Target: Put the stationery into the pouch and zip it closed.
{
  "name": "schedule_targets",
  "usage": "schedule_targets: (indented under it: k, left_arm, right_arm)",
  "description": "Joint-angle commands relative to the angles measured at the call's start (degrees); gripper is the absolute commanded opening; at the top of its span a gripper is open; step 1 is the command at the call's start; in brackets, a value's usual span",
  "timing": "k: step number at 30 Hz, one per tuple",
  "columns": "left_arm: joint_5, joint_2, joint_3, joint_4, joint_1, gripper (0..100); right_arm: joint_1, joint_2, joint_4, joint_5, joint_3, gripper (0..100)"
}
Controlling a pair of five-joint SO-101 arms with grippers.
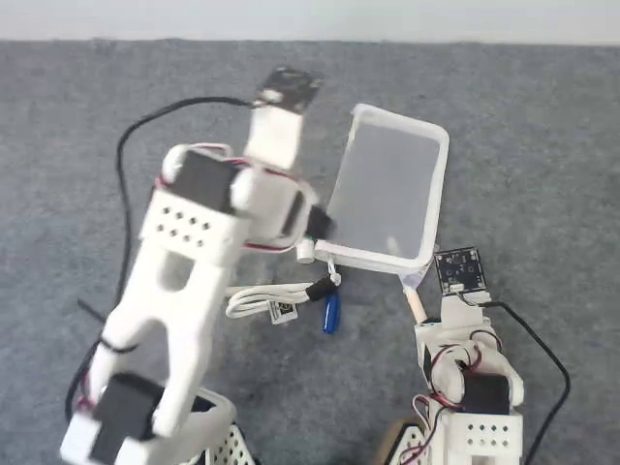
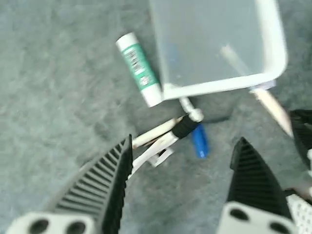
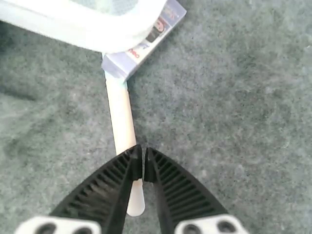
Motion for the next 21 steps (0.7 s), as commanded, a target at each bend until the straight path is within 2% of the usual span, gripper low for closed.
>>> schedule_targets:
  k: [1,7,12,16,21]
  left_arm:
    - [-0.53,-6.95,4.7,-5.54,-4.66,30]
    - [-0.53,-15.38,15.78,-12.66,-10.02,30]
    - [0.09,-17.41,23.34,-18.99,-15.74,30]
    - [3.69,-17.67,30.64,-25.32,-17.32,30]
    - [7.12,-17.76,38.9,-34.9,-17.85,30]
  right_arm:
    - [-0.04,-1.01,1.71,0.18,-2.9,0.6]
    - [3.74,-1.01,1.89,0.0,-8.88,0.6]
    - [3.74,-0.92,2.42,-0.35,-14.86,0.6]
    - [0.84,-0.92,1.8,-3.6,-17.32,0.6]
    - [-7.34,-0.92,1.89,-8.35,-21.45,0.6]
